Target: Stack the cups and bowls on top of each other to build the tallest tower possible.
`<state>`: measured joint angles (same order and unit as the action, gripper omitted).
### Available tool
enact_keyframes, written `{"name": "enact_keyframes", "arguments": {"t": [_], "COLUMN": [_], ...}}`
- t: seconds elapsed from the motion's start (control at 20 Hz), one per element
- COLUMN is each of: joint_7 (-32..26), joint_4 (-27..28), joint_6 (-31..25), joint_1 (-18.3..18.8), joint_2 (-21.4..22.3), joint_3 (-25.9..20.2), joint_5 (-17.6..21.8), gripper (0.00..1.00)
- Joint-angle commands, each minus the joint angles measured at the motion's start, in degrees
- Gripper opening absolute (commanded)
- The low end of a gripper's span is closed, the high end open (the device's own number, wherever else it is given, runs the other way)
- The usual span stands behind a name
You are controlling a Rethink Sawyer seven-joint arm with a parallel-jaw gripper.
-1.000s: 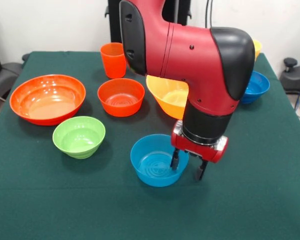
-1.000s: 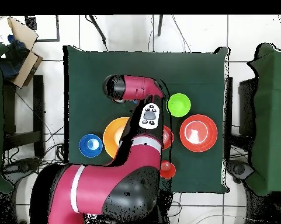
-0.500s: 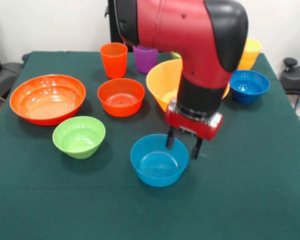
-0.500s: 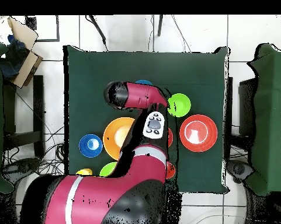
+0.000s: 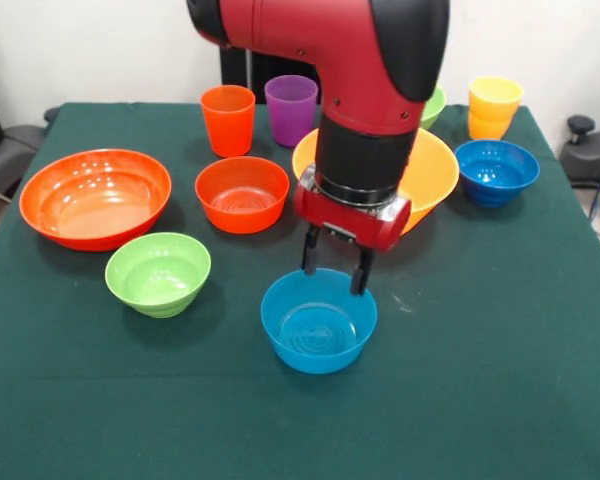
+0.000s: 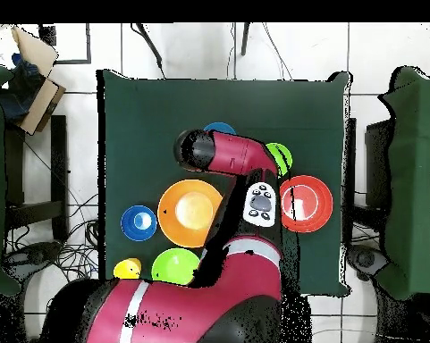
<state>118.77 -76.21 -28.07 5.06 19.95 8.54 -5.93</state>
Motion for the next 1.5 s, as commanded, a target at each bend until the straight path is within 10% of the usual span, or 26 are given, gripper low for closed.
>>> {"name": "enact_keyframes", "arguments": {"t": [0.05,1.5], "joint_7": [-0.1,-0.9], "joint_4": [-0.6,1.1], "joint_6": [4.1,-4.0], "joint_1": [0.3,-0.5], "joint_2": [-4.9,-1.7], "joint_3": [-8.7,-6.8], "joint_5": [2.9,3.4], "gripper": [1.0,1.0]}}
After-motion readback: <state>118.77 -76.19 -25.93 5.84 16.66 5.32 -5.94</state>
